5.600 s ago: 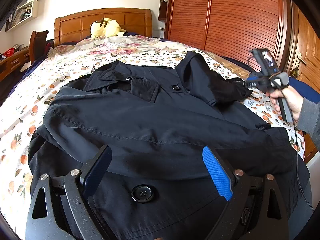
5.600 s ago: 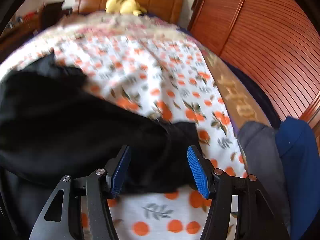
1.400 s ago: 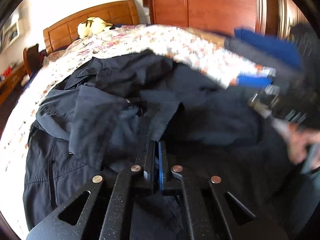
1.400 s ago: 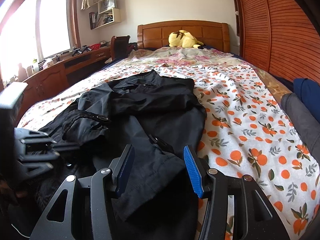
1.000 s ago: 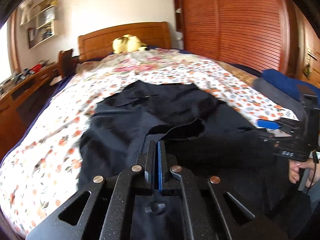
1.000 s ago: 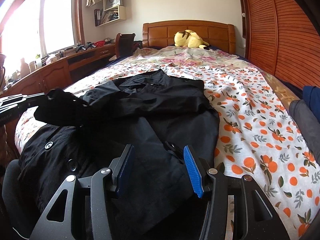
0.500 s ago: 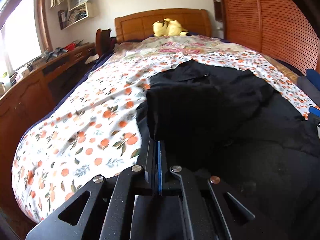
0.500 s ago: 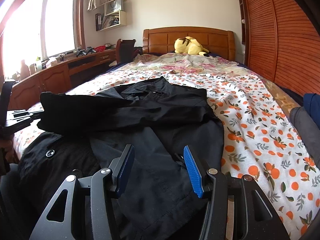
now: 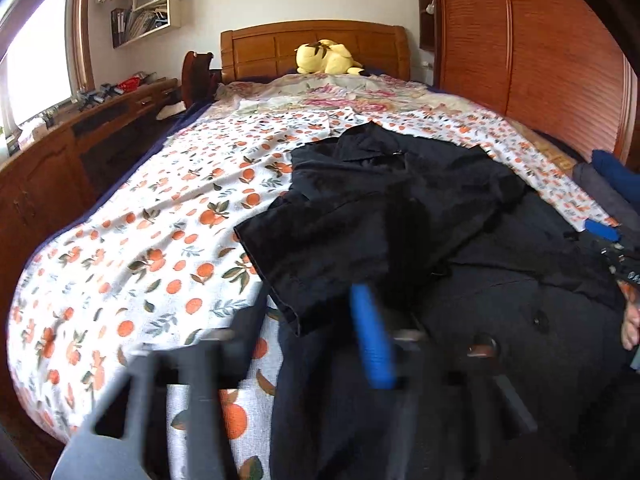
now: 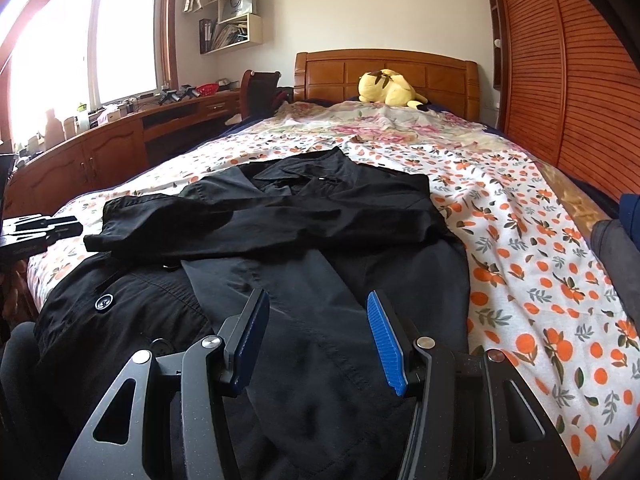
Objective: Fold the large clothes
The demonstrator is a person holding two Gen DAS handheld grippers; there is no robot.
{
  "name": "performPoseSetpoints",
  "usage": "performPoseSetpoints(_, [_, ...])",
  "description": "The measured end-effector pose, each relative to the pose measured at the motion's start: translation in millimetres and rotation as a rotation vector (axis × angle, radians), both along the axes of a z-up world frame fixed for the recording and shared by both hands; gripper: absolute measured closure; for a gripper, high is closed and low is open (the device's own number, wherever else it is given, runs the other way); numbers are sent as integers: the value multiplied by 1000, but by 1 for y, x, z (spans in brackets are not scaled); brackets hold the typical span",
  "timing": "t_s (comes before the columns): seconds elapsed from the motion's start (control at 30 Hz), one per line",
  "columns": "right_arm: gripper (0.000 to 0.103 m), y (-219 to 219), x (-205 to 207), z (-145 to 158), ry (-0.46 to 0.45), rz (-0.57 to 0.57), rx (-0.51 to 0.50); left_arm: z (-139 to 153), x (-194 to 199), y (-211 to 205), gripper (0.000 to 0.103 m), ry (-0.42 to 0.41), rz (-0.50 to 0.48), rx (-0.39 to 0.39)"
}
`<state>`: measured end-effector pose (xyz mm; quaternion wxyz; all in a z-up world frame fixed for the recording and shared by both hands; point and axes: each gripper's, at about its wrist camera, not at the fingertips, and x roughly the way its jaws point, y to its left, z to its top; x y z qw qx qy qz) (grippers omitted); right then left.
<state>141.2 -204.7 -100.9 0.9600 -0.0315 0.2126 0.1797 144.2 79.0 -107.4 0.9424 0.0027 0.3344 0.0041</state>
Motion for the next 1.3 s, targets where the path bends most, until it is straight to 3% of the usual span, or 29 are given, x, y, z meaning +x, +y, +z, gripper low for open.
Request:
performPoseSetpoints(0.03, [50, 1, 1, 0, -1, 1, -3, -1, 0, 2, 20, 0, 4, -12])
performPoseSetpoints(0.13, [50, 4, 1, -1, -6, 2, -17, -4, -1, 7, 20, 0, 25, -44])
performPoseSetpoints(0.37, [50, 5, 1, -3, -7, 4, -24, -14, 6, 5, 22, 21, 20, -40])
performPoseSetpoints(0.43, [50, 6, 1, -4, -4, 3, -25, -16, 9, 2, 51, 34, 11, -33])
performPoseSetpoints(0.47, [50, 5, 2, -4, -4, 3, -26, -18, 11, 0, 56, 48, 5, -28])
performPoseSetpoints(0.6, [50, 4, 2, -4, -4, -1, -27, -28, 16, -4, 96, 90, -5, -19])
performPoseSetpoints(0.63, [50, 4, 2, -3, -4, -4, -25, -27, 14, -3, 97, 86, -6, -16])
performPoseSetpoints(0.97, [50, 3, 1, -3, -2, -16, -11, 16, -42, -34, 100, 8, -106, -29])
performPoseSetpoints(1.13, [50, 5, 2, -5, 2, -14, -17, 7, -53, -49, 99, 3, -128, 52])
performPoseSetpoints(1.27, [50, 6, 5, -6, 9, -14, -29, 2, -55, -42, 99, 14, -132, 0])
performPoseSetpoints(1.3, [50, 8, 6, -7, 12, -13, -36, 2, -55, -41, 94, 12, -128, 0])
